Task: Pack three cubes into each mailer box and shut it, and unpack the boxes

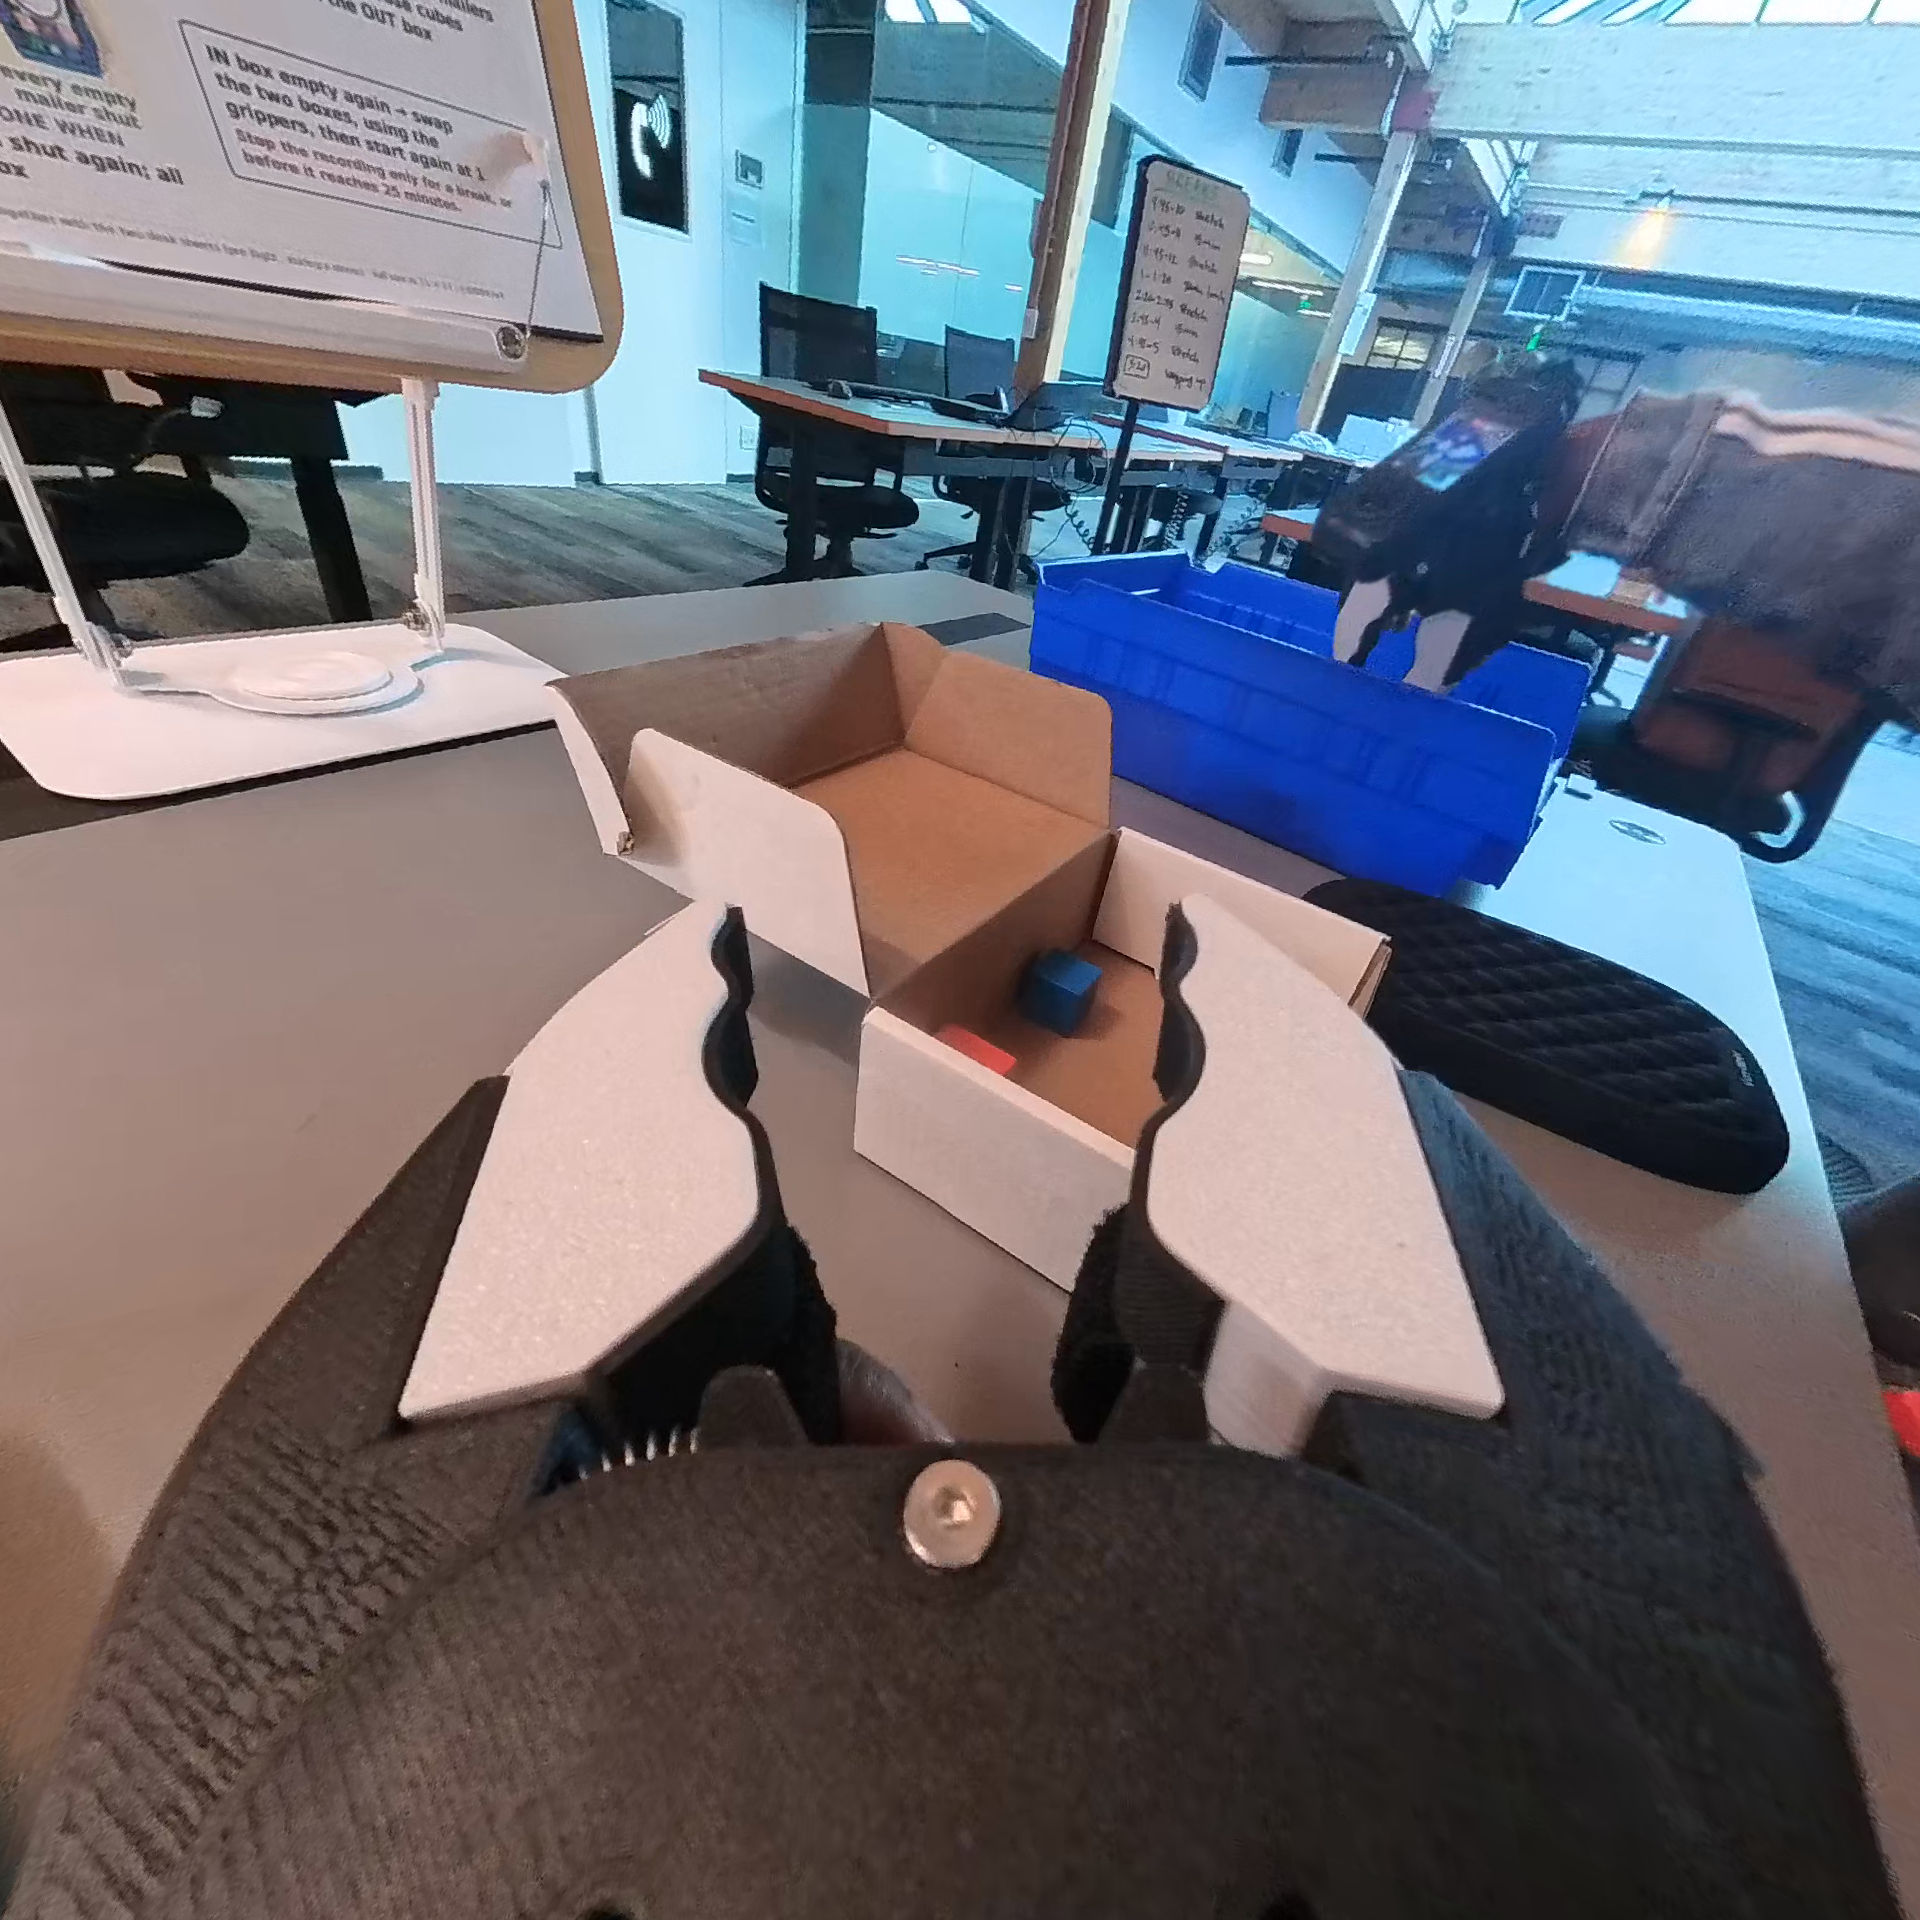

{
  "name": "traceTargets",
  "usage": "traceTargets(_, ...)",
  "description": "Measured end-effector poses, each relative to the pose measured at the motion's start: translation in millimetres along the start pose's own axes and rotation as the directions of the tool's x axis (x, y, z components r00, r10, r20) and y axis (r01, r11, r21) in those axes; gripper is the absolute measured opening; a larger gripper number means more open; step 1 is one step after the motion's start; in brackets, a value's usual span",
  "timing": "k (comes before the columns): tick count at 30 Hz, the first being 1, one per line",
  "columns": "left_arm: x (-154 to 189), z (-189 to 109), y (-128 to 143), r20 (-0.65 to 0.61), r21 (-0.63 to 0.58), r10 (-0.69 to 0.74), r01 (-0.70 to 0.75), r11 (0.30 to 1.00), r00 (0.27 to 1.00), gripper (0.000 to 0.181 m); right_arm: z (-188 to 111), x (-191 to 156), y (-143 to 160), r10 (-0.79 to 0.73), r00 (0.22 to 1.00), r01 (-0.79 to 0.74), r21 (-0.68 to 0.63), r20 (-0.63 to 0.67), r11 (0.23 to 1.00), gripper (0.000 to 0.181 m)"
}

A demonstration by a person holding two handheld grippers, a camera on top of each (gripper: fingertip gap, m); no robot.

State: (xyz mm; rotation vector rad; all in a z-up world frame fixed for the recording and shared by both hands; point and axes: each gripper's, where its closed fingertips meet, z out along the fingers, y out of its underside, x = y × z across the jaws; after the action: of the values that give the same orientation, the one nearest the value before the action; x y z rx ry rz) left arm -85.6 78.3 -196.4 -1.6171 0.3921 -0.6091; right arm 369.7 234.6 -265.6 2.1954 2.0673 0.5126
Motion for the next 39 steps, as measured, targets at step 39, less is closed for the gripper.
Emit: traceTargets(39,-4.1,-5.3,-9.8,0.064,0.045,0.065,-0.068,0.997,0.996,0.072,-141.2,-152.9,-390.8,-0.237,0.940,0.338,0.765,-0.245,0.548,0.041)
